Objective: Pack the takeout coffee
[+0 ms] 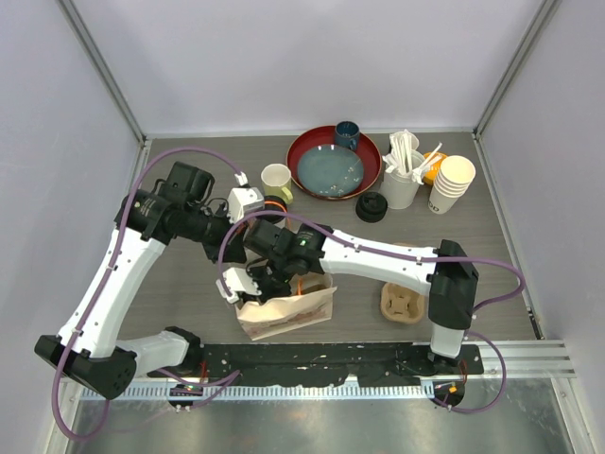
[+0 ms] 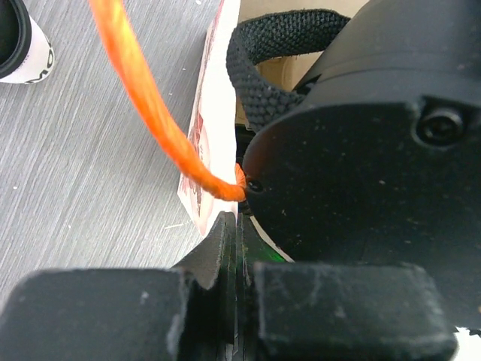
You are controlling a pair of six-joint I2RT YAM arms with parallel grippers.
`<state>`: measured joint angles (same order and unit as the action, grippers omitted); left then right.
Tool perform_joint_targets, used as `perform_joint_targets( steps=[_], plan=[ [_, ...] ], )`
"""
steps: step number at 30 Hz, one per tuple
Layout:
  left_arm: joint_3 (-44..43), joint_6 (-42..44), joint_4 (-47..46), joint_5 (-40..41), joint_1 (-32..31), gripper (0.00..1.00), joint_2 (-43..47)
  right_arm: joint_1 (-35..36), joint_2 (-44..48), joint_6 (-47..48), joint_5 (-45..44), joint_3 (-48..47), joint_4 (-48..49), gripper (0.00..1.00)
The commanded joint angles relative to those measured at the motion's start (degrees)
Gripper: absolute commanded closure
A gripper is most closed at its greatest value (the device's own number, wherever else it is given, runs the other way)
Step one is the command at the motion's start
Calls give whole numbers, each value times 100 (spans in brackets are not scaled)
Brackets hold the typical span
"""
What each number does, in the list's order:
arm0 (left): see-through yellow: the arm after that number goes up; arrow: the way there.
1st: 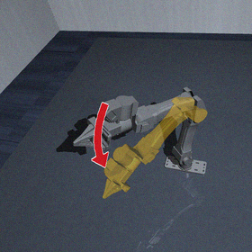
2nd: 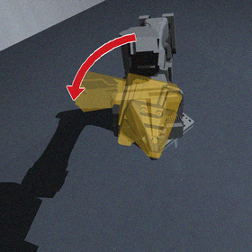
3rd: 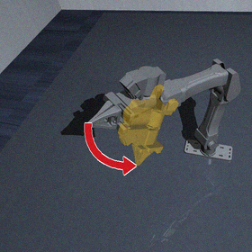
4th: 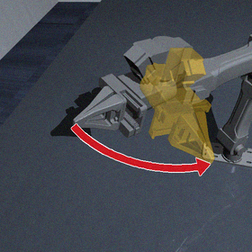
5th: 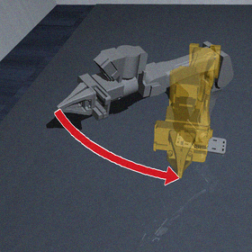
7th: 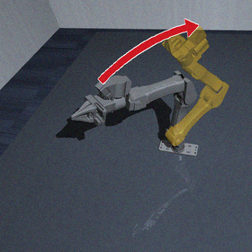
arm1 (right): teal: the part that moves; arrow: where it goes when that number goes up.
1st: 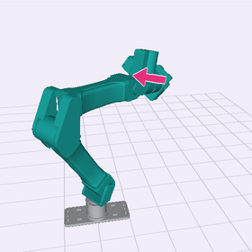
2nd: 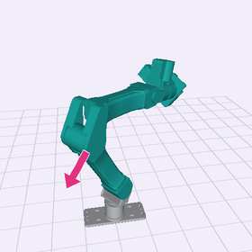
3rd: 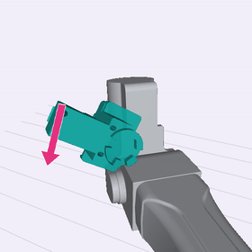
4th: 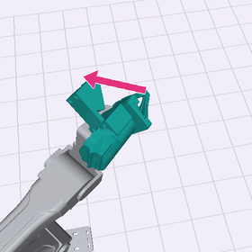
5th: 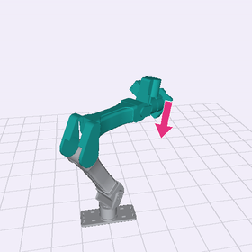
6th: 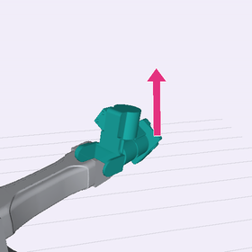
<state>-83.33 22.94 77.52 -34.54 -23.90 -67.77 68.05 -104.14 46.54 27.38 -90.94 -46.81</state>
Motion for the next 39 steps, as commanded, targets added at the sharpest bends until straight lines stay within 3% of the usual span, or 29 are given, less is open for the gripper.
perform_joint_targets(
  steps=[1, 5, 9, 12, 25, 34, 35, 39],
  plan=[
    [-175, -44, 88, -123, -45, 100, 35, 15, -230, -172, -259, 410, 57, 97],
    [-149, -44, 80, -88, -44, 100, 44, 33, -46, -242, -356, 349, 119, 90],
    [-148, -44, 97, -44, -36, 100, 53, 68, 121, -347, -444, 226, 154, 66],
    [-148, -44, 97, -9, -45, 100, 62, 77, 244, -444, -514, 147, 225, 55],
    [-113, -44, 79, 202, -36, 100, 88, 138, 912, -515, -953, 85, 681, 44],
    [-122, -61, 71, 264, -36, 100, 88, 138, 1545, -647, -1208, 357, 1305, 30],
    [-122, -53, 62, 273, -44, 100, 88, 147, 1606, -673, -1217, 383, 1332, 22],
    [-131, -70, 71, 273, -44, 100, 97, 147, 1695, -805, -1279, 401, 1481, 21]
  ],
)
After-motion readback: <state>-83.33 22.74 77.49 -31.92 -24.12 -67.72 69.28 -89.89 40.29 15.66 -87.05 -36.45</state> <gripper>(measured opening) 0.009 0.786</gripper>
